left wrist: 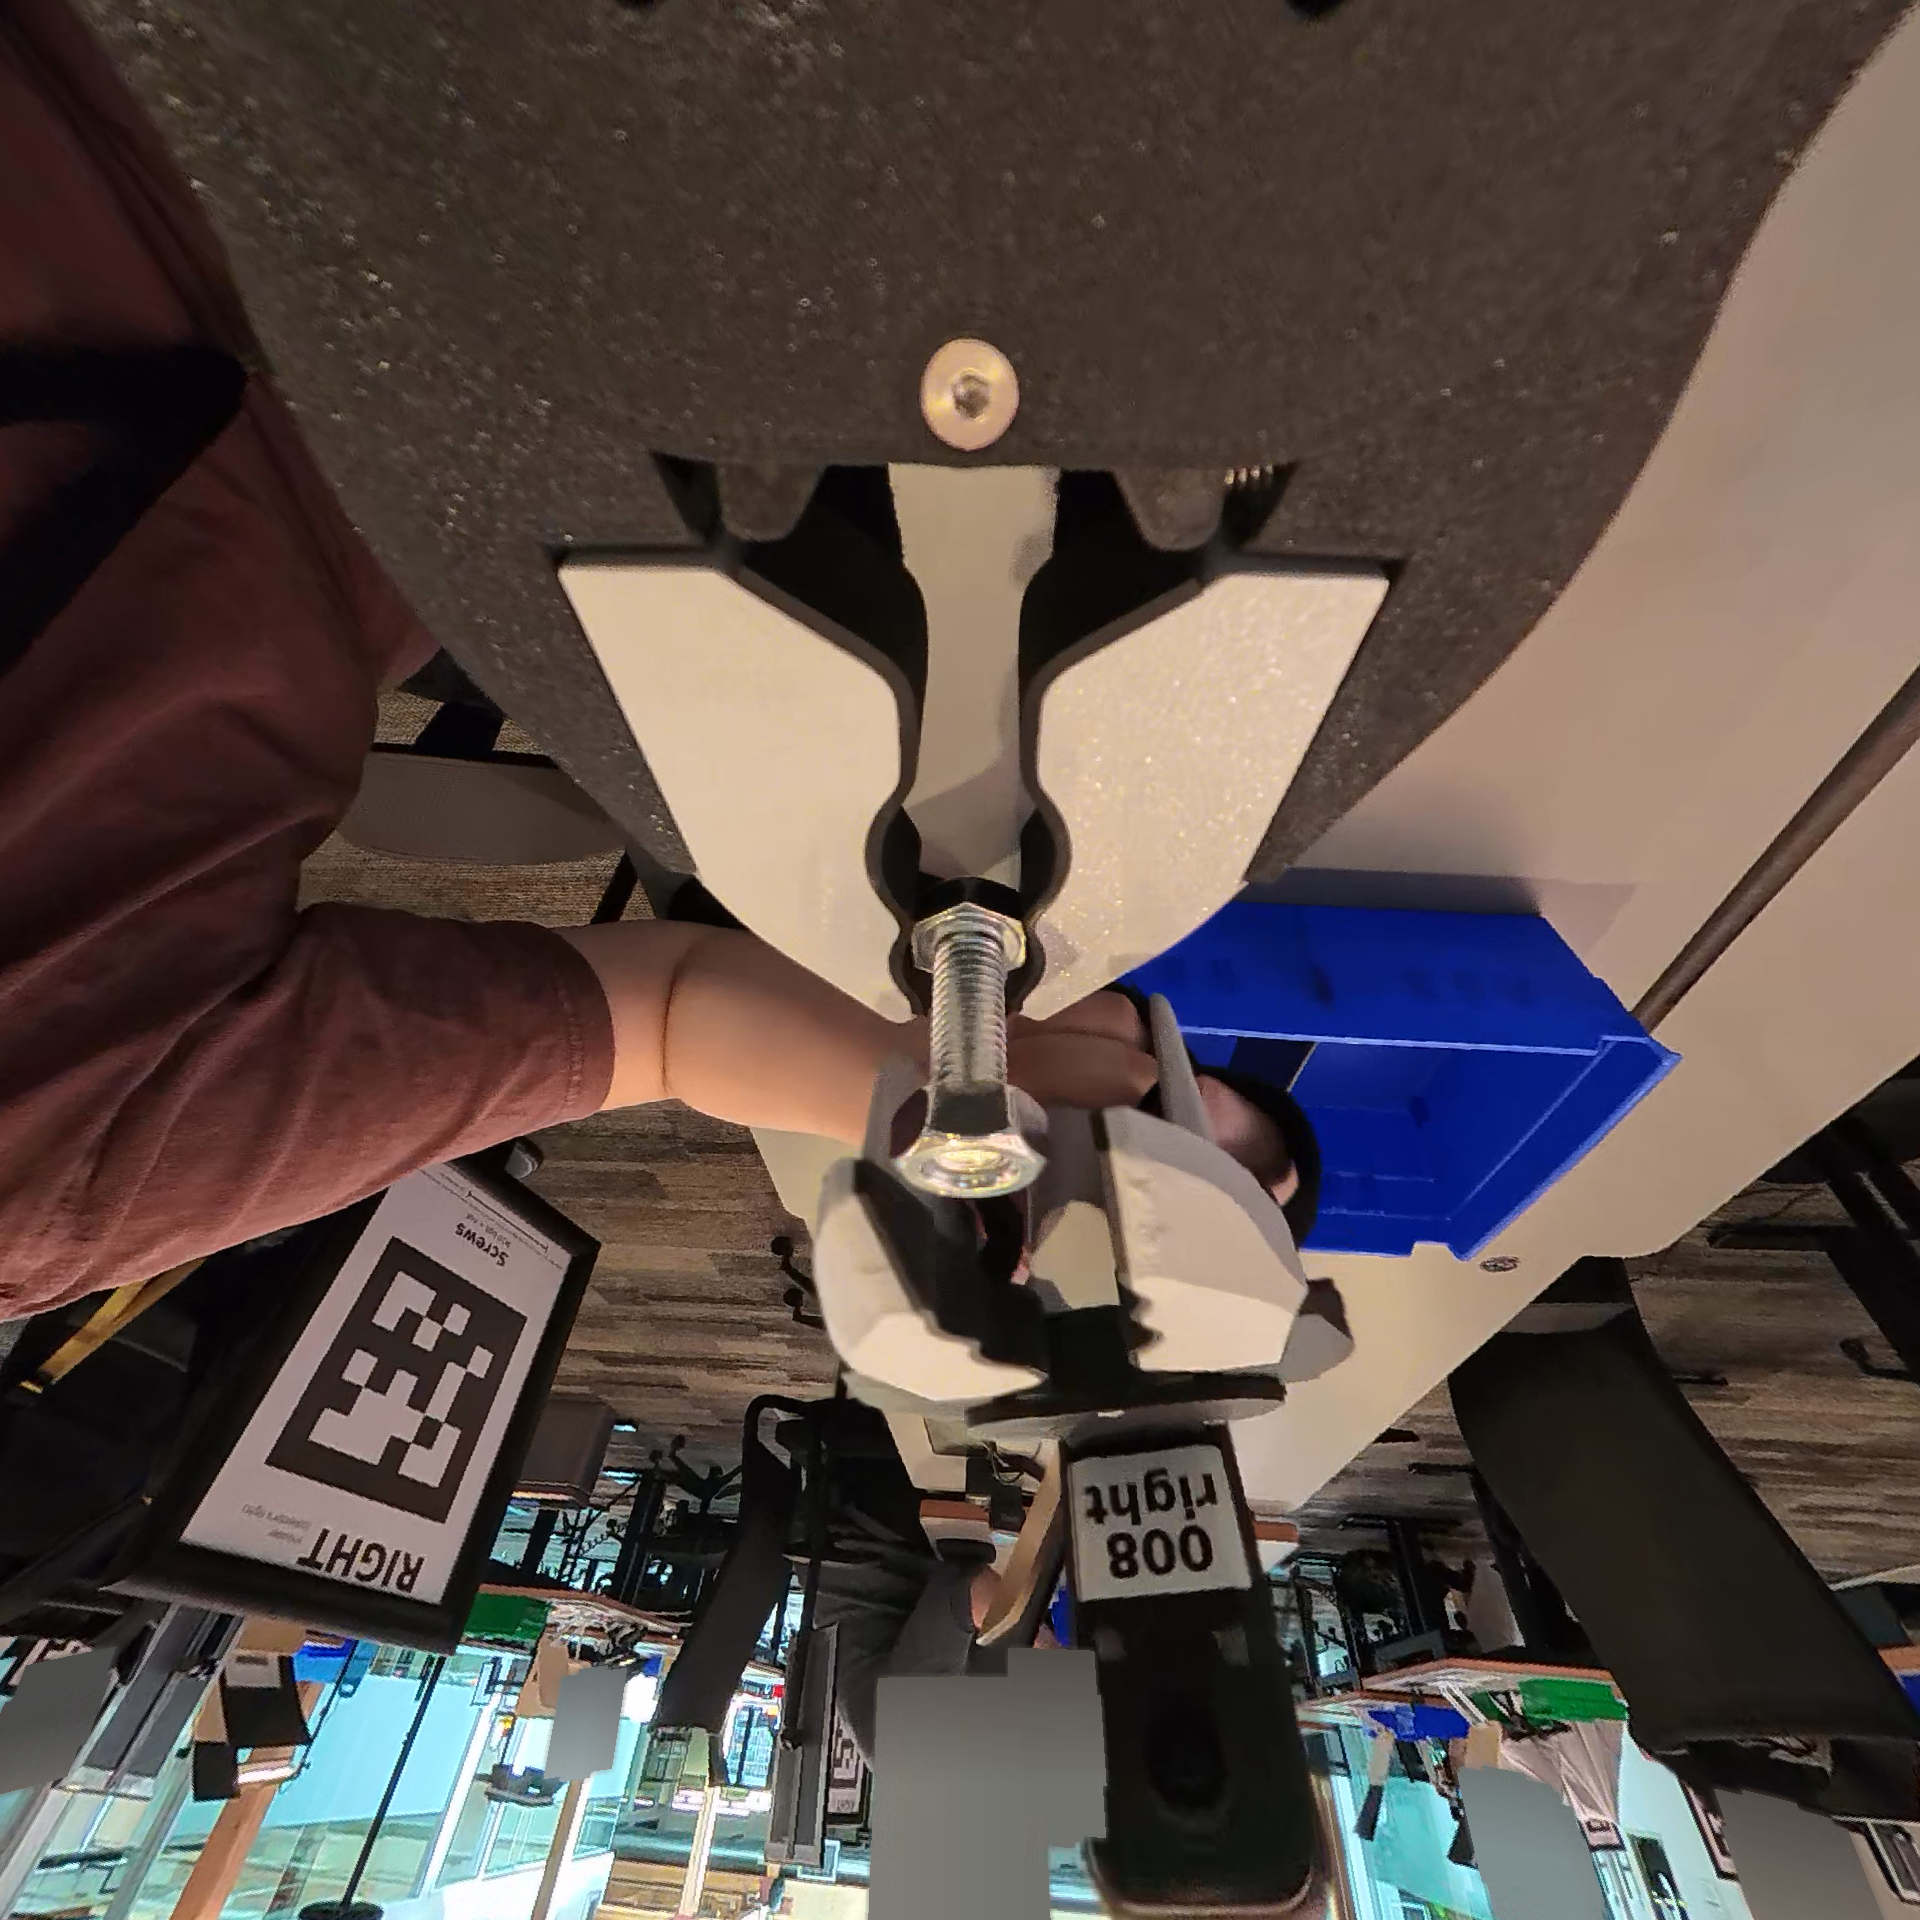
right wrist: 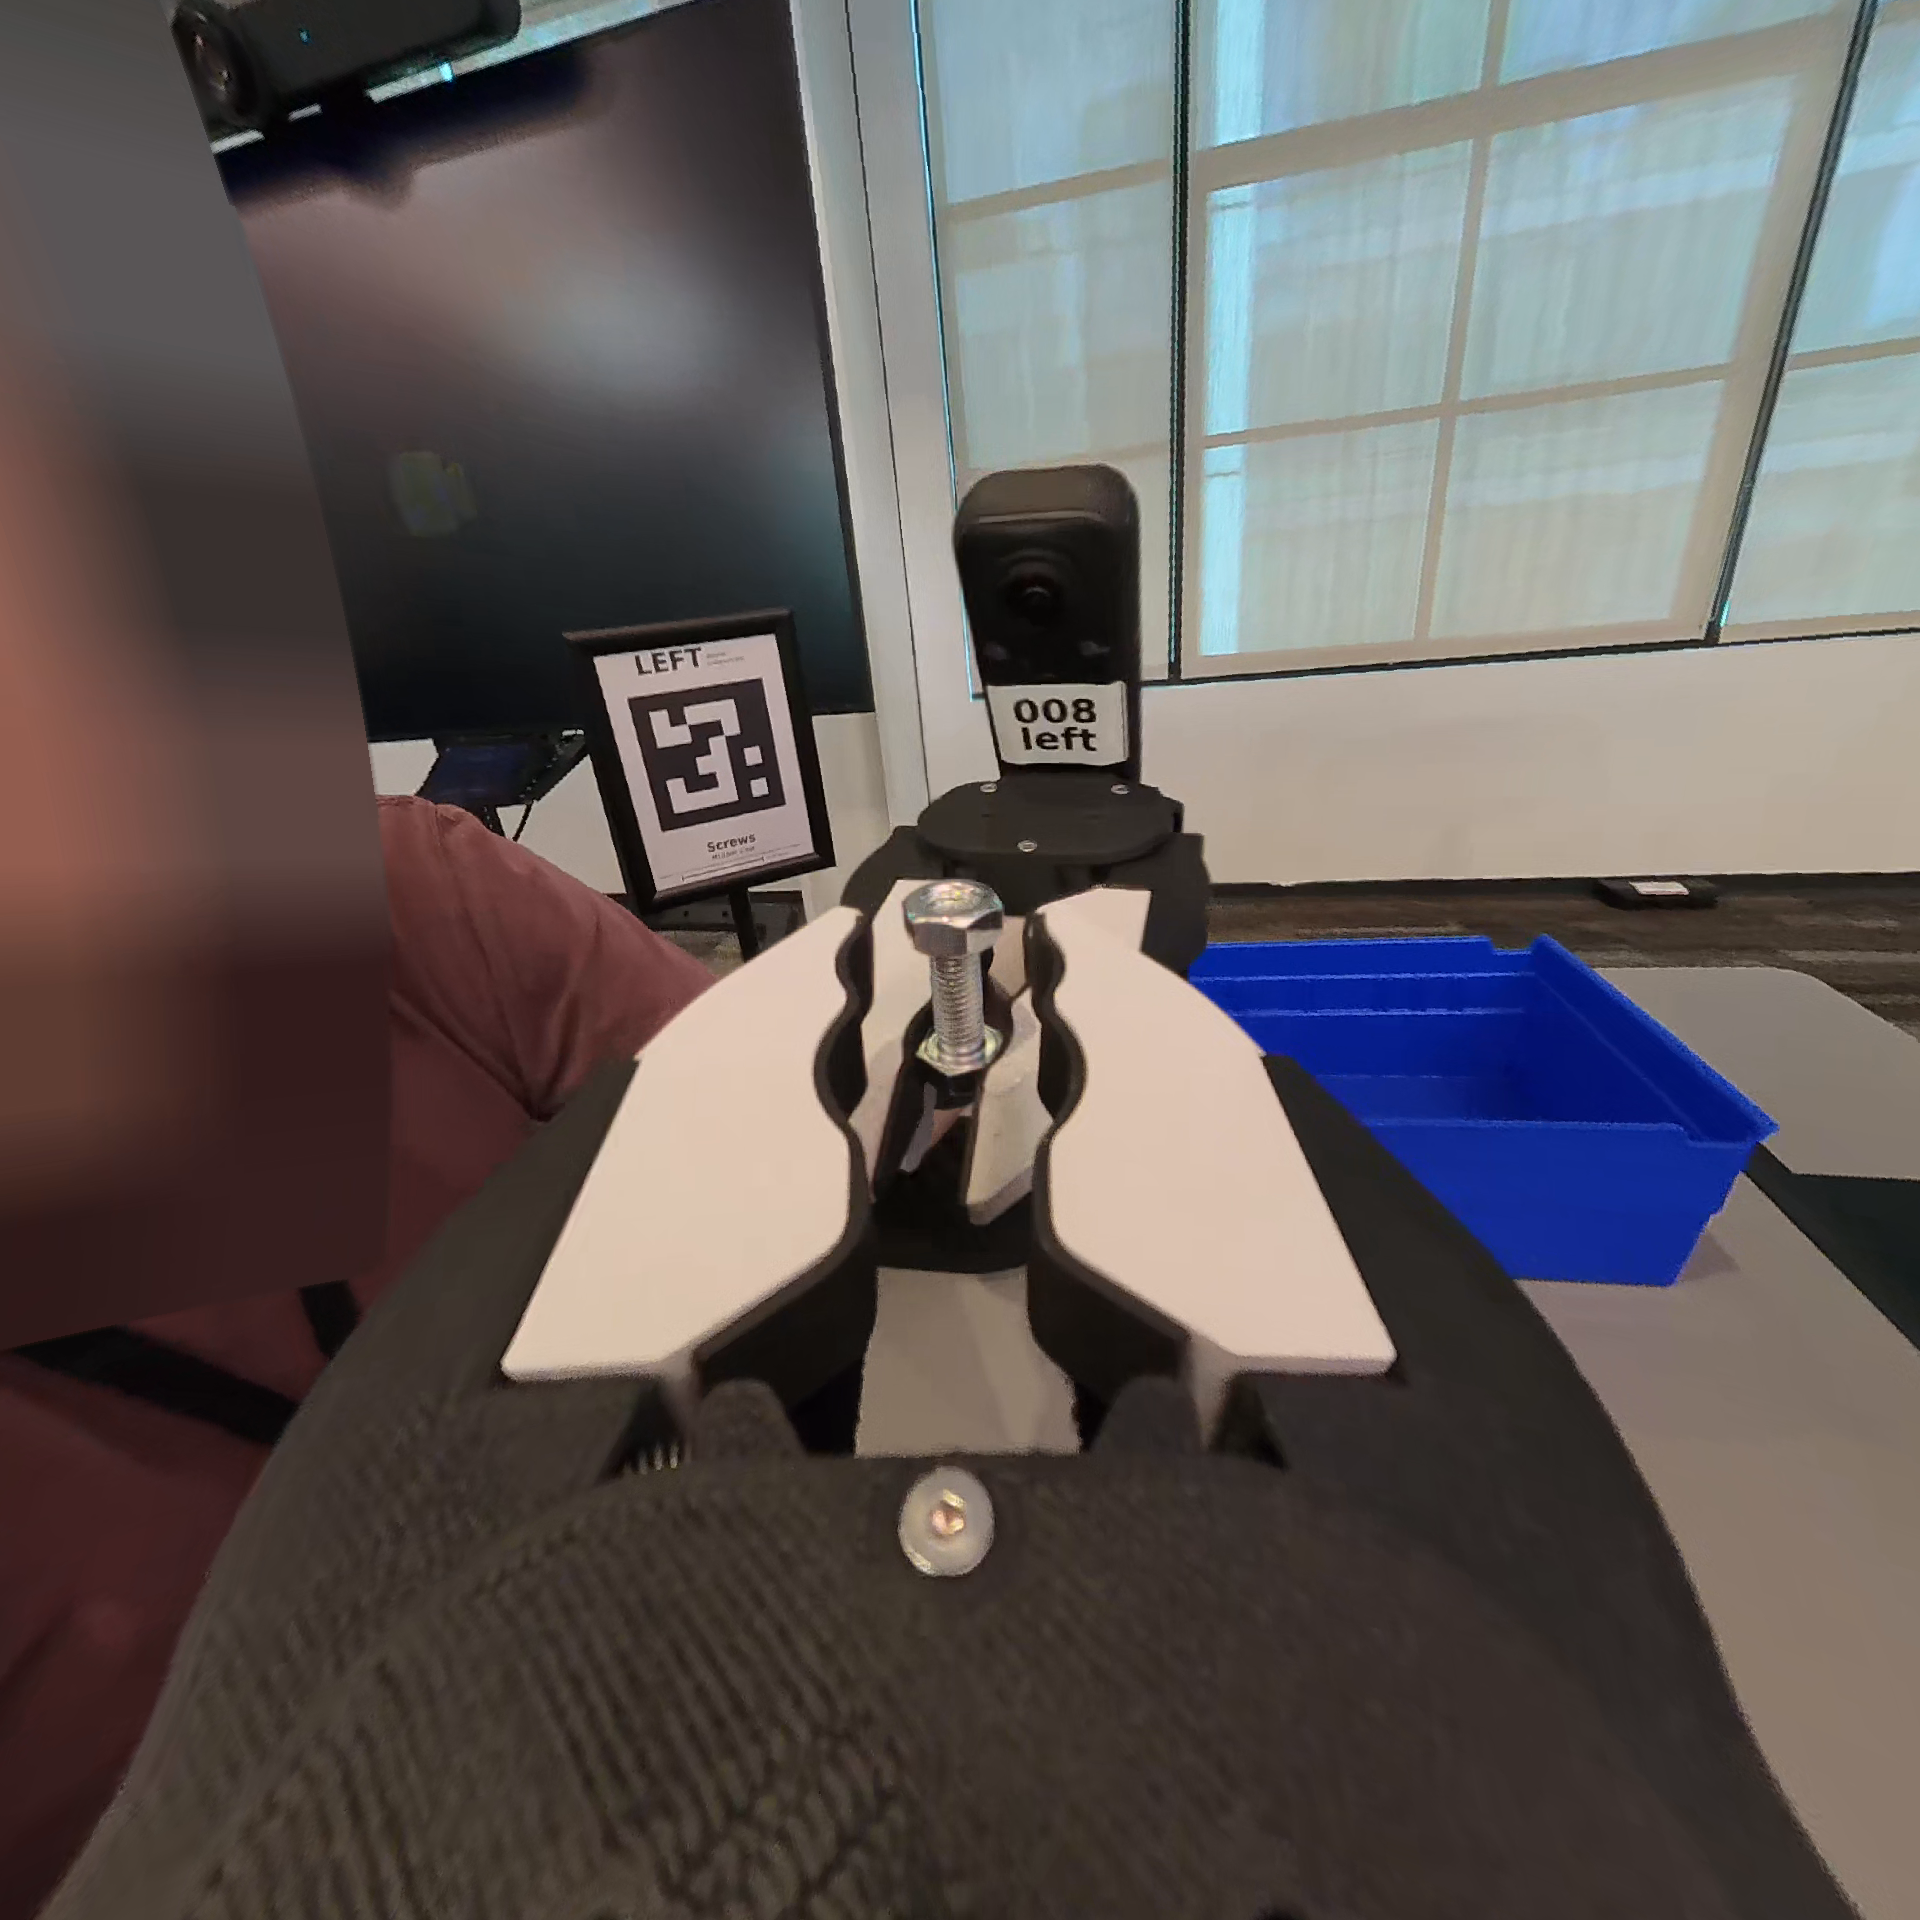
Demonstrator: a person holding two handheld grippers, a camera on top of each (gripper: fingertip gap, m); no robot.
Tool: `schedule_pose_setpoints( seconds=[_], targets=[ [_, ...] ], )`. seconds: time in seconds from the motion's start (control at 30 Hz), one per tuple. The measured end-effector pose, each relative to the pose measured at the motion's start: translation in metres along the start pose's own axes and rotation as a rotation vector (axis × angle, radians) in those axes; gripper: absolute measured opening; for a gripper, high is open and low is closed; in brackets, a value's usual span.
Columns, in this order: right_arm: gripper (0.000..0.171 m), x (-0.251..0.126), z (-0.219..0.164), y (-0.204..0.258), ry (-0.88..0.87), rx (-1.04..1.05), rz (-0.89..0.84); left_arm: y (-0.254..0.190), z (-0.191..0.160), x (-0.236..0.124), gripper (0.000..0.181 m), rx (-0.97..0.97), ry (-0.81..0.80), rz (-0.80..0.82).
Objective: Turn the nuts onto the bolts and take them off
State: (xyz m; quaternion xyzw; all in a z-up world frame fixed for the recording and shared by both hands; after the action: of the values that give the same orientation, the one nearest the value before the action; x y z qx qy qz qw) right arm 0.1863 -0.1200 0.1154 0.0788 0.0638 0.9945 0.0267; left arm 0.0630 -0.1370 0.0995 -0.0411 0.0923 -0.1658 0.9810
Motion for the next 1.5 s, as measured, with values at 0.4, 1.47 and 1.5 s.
schedule_pose_setpoints(
  seconds=[0.4,1.47,1.5],
  targets=[
    [0.03,-0.004,0.003,-0.002,-0.018,0.004,-0.004,-0.002,0.001,0.0,0.014,0.001,0.0,-0.009],
    [0.032,-0.002,0.002,-0.002,-0.003,-0.007,-0.038,-0.003,0.001,0.003,0.014,0.0,0.007,-0.009],
    [0.027,-0.005,0.002,-0.006,-0.01,0.008,-0.044,-0.002,0.001,0.002,0.014,0.001,0.001,-0.004]
  ],
)
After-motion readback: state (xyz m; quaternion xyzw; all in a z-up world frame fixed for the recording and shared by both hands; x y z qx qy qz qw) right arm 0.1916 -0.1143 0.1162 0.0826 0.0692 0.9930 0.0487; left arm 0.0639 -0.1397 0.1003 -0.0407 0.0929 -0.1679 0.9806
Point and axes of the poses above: each gripper's, where its closed fingertips meet, x out along the fingers, z out of its top, y = z × x across the jaws, the point moved 8 cm from there along -x, back along the fingers, and after that the axes turned 14 degrees about -z, right-handed, at the moved point
